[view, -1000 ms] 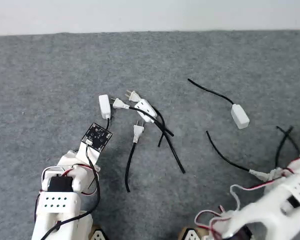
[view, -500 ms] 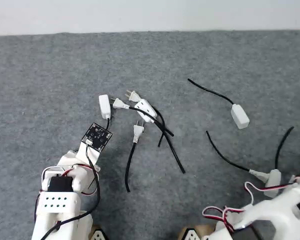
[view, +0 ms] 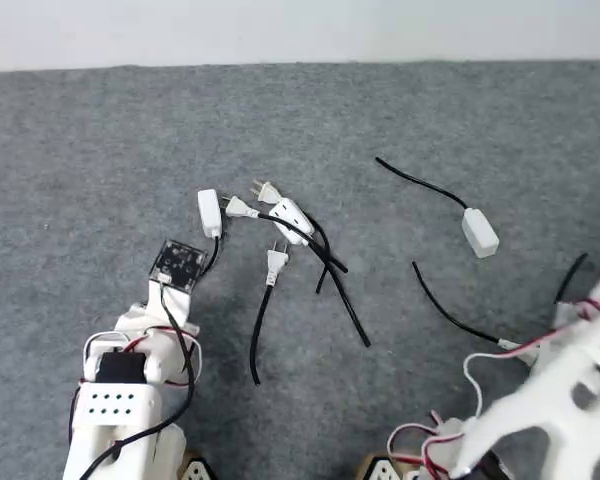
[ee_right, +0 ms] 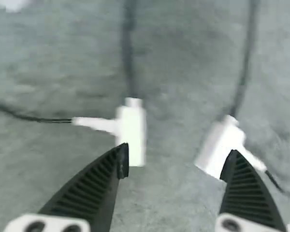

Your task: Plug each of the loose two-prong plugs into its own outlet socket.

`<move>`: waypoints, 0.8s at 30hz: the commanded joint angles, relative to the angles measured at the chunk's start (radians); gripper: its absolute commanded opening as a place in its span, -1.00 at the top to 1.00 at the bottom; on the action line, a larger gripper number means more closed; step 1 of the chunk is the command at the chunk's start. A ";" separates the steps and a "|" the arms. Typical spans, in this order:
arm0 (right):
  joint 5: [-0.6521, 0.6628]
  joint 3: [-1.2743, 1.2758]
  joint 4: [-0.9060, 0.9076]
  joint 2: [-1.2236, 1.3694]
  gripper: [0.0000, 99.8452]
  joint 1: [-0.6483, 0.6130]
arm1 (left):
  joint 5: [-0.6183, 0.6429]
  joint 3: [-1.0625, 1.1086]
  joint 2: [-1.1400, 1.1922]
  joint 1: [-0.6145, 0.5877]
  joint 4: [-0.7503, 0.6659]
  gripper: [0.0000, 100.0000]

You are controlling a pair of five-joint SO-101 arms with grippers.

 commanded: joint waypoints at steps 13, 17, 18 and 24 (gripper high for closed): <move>-0.103 -0.163 -0.156 0.139 0.41 -0.510 | 0.273 -0.214 0.031 0.252 0.147 0.75; -0.097 -0.325 -0.199 0.386 0.41 -0.510 | 0.272 -0.205 0.143 0.129 0.032 0.75; -0.097 -0.381 -0.205 0.452 0.41 -0.509 | 0.270 -0.205 0.173 0.101 0.002 0.75; -0.097 -0.760 -0.189 0.874 0.41 -0.515 | 0.270 -0.232 0.322 0.072 -0.078 0.75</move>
